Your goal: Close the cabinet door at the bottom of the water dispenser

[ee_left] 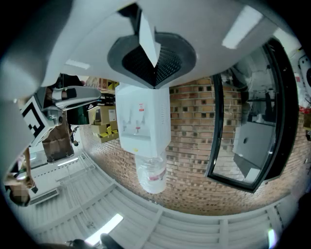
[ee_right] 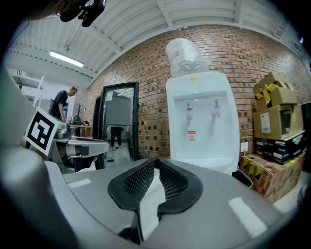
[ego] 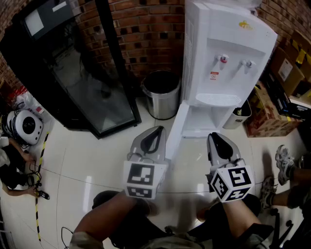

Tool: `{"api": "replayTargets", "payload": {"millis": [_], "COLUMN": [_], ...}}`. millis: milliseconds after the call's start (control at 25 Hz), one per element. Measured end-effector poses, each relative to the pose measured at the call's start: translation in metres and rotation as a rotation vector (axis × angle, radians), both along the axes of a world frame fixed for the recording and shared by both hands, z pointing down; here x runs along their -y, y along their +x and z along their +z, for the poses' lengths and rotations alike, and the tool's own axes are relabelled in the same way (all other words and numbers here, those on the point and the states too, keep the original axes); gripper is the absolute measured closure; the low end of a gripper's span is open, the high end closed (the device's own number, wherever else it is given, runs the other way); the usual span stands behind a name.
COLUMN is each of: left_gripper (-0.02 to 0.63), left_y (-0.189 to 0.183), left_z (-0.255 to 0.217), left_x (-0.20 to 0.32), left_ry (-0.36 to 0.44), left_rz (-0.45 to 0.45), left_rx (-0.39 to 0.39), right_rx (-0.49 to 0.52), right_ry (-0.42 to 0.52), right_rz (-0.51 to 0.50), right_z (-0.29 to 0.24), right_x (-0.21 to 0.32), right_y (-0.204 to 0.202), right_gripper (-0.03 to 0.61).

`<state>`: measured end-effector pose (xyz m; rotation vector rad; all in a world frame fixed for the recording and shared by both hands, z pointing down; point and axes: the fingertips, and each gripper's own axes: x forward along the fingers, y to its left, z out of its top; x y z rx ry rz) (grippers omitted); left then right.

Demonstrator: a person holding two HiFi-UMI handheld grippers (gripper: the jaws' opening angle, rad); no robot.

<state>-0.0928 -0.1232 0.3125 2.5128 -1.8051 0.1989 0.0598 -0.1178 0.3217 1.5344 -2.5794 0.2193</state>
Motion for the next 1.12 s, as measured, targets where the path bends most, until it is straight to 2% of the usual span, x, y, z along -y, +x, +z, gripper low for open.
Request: {"api": "replayTargets", "payload": {"millis": [160, 280, 400, 680, 880, 1120], "left_gripper": [0.614, 0.614, 0.614, 0.614, 0.614, 0.614], "left_y": [-0.018, -0.029, -0.029, -0.041, -0.044, -0.029], "left_z": [0.018, 0.039, 0.058, 0.078, 0.078, 0.073], "left_x": [0.029, 0.041, 0.045, 0.044, 0.043, 0.044], "left_ry": [-0.004, -0.034, -0.058, -0.111, -0.115, -0.11], "left_rz": [-0.001, -0.011, 0.008, 0.004, 0.006, 0.048], "left_rx": [0.062, 0.025, 0.054, 0.042, 0.04, 0.033], "right_rx": [-0.049, -0.105, -0.143, -0.244, -0.289, -0.296], "right_ry": [-0.033, -0.073, -0.104, -0.176, -0.229, -0.27], "right_rz": [-0.049, -0.11, -0.156, -0.254, -0.315, -0.333], "right_z": [0.024, 0.054, 0.076, 0.121, 0.139, 0.144], "right_x": [0.017, 0.023, 0.025, 0.015, 0.005, -0.001], "right_y": [-0.032, -0.062, -0.087, -0.126, -0.141, -0.135], "right_gripper": [0.517, 0.47, 0.446, 0.434, 0.434, 0.439]}}
